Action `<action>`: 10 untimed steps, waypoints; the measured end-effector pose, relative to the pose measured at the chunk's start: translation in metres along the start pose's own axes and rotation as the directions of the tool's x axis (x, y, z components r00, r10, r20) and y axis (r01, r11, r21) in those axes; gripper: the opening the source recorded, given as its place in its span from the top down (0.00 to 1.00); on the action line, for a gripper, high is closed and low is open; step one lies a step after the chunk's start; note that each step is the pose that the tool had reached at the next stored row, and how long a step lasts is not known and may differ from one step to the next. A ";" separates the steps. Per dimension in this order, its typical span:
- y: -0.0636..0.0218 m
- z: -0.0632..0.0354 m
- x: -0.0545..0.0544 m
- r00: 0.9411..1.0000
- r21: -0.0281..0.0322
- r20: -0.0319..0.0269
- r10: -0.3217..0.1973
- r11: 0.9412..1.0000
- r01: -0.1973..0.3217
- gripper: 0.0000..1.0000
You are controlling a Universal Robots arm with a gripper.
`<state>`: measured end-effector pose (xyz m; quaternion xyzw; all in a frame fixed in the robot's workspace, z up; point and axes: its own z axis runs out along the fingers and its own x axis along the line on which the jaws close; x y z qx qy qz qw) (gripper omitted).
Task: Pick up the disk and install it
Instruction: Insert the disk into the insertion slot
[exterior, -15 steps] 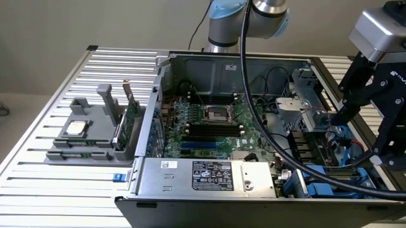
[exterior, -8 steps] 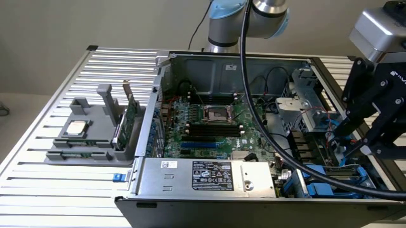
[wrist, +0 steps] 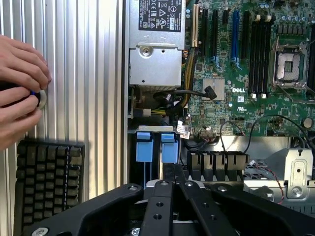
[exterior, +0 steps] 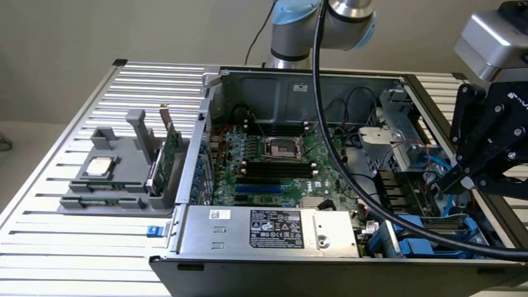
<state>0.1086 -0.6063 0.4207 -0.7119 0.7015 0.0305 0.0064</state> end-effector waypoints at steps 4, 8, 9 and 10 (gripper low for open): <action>-0.0028 0.0001 0.000 1.000 -0.001 0.000 0.000 1.000 0.000 0.89; -0.0172 -0.0002 0.000 1.000 -0.011 0.000 0.001 1.000 -0.001 0.89; -0.0217 -0.0003 0.000 1.000 -0.014 0.000 0.001 1.000 -0.001 0.89; -0.0262 -0.0002 0.000 1.000 -0.019 0.000 0.001 1.000 -0.001 0.89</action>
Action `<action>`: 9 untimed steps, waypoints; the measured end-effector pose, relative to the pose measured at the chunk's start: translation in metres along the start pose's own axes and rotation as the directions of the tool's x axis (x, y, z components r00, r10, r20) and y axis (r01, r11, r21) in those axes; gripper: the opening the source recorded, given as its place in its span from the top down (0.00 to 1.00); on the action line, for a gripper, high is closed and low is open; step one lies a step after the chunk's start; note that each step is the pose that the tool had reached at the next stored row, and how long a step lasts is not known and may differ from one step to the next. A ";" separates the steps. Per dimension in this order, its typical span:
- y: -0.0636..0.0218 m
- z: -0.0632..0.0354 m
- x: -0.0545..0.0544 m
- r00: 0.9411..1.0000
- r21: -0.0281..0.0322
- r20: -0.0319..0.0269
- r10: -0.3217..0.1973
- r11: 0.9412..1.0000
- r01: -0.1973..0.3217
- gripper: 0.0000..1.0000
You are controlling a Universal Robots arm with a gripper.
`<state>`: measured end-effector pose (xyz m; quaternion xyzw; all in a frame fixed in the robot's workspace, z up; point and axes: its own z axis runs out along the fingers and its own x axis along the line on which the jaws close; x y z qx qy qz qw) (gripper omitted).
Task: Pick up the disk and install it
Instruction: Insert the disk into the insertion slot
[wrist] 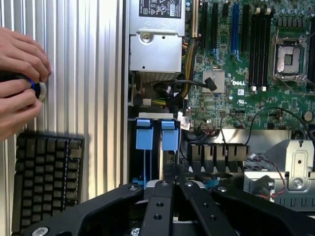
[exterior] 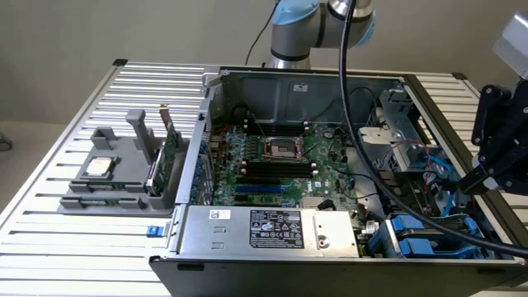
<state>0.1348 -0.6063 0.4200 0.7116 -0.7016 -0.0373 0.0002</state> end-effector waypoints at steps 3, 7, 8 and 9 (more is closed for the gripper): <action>-0.0093 0.0029 0.000 1.000 -0.008 0.000 0.001 1.000 -0.001 0.89; -0.0148 0.0098 0.001 1.000 -0.009 0.000 0.003 1.000 -0.003 0.89; -0.0152 0.0116 0.001 1.000 -0.009 0.000 0.006 1.000 -0.006 0.89; -0.0153 0.0134 0.001 1.000 -0.008 0.001 0.010 1.000 -0.010 0.89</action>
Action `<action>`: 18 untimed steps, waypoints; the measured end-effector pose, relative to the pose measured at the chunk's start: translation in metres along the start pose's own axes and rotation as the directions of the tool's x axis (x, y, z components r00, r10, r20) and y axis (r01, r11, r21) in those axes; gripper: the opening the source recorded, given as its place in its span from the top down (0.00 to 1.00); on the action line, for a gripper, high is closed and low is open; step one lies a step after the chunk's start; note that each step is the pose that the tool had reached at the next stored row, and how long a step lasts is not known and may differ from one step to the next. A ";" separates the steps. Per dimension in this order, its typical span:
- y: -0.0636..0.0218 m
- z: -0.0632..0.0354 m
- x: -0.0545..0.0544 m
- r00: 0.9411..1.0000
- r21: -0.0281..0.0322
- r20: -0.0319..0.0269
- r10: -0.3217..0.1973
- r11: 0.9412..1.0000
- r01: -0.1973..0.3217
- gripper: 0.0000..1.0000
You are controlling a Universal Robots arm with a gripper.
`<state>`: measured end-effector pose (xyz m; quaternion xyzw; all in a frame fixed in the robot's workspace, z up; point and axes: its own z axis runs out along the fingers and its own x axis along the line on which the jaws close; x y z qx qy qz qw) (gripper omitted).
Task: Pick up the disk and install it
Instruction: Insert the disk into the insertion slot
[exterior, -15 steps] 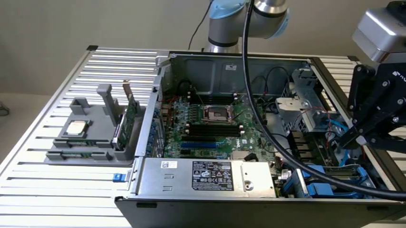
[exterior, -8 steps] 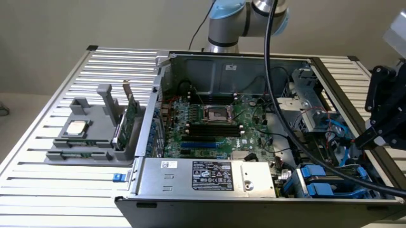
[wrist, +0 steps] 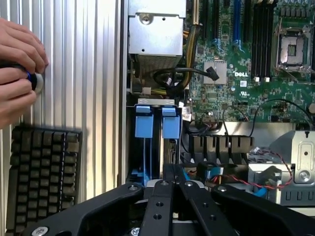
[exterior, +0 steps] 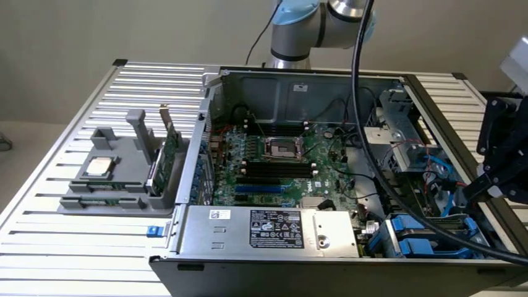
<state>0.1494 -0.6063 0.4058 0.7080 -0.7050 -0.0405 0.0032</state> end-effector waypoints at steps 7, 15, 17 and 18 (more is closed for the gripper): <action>-0.0010 0.0128 0.001 0.995 0.005 0.006 0.095 0.995 -0.095 0.89; -0.0021 0.0273 0.000 0.996 0.005 0.006 0.093 0.996 -0.093 0.89; -0.0024 0.0309 0.000 0.996 0.004 0.005 0.085 0.996 -0.085 0.89; -0.0024 0.0328 0.000 0.997 0.004 0.005 0.079 0.997 -0.079 0.89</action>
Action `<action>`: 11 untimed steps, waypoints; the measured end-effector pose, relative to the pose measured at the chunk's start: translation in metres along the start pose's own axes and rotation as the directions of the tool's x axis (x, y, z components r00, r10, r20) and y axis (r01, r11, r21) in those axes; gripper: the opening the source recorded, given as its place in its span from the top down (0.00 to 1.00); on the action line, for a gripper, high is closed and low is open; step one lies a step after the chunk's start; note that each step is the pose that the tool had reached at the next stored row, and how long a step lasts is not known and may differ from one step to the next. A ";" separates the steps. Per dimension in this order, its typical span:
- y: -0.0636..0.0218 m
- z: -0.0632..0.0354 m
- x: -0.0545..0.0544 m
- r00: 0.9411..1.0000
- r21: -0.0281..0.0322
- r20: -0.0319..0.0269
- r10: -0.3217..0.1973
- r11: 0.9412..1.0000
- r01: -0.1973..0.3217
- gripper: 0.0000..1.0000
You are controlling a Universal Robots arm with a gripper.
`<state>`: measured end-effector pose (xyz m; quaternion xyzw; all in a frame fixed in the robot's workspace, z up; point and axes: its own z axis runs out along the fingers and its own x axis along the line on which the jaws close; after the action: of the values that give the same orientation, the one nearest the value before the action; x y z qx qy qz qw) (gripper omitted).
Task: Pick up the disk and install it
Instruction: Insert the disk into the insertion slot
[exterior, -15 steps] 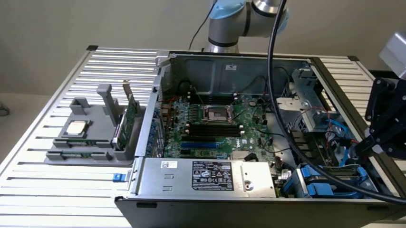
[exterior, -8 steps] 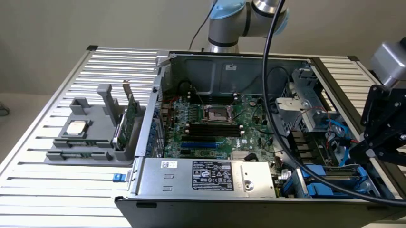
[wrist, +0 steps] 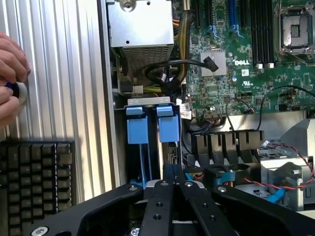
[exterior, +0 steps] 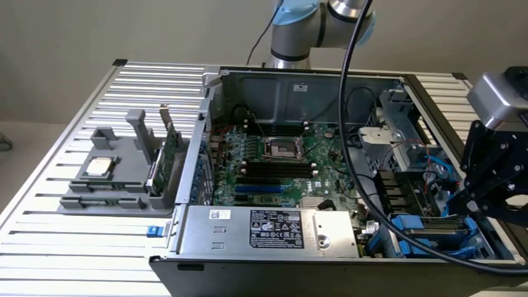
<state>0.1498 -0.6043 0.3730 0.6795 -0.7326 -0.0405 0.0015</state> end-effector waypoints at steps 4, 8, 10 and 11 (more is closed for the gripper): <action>0.0006 0.0073 0.000 1.000 -0.001 -0.001 -0.024 1.000 0.024 0.89; 0.0040 0.0147 0.001 0.999 -0.002 -0.002 -0.040 0.999 0.040 0.89; 0.0059 0.0185 0.001 0.999 -0.001 -0.003 -0.047 0.999 0.047 0.89; 0.0067 0.0203 0.001 0.999 0.000 -0.003 -0.051 0.999 0.051 0.89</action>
<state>0.1419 -0.6037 0.3531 0.6982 -0.7148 -0.0396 0.0016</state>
